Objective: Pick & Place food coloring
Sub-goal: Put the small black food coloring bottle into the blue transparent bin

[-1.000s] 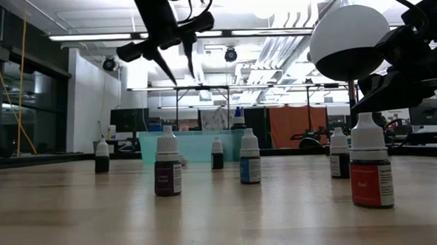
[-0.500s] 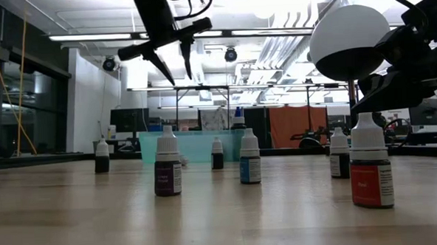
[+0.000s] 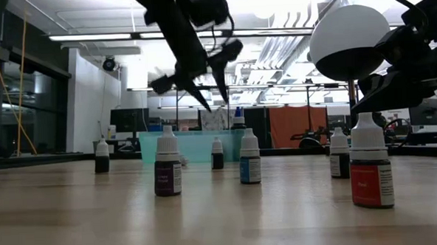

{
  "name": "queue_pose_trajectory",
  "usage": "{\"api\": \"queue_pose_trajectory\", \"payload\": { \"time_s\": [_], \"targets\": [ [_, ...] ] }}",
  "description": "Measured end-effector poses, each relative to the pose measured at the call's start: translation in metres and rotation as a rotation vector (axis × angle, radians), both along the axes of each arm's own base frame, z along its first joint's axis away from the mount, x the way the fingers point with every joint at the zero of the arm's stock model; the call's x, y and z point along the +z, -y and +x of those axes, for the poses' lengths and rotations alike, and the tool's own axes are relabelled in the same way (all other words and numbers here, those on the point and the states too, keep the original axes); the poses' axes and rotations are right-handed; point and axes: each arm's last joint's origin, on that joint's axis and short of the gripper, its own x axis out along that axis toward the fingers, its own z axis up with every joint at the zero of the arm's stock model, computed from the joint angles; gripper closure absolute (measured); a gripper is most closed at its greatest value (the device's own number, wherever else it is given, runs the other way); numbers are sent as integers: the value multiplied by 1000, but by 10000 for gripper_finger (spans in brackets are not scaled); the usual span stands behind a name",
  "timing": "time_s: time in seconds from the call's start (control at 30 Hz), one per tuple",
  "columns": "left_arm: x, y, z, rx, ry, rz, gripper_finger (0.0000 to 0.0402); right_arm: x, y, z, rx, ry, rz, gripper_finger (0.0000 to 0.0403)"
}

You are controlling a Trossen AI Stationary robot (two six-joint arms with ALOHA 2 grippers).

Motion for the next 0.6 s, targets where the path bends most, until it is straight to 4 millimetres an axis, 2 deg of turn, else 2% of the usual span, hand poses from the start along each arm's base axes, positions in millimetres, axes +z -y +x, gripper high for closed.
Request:
{"api": "queue_pose_trajectory", "payload": {
  "time_s": [0.2,0.6],
  "targets": [
    [-18,-3,-7,86,-140,-140,241,0,0,0,0,1,0,402],
    [-25,-12,-17,174,-248,-111,241,0,0,0,0,0,0,402]
  ]
}}
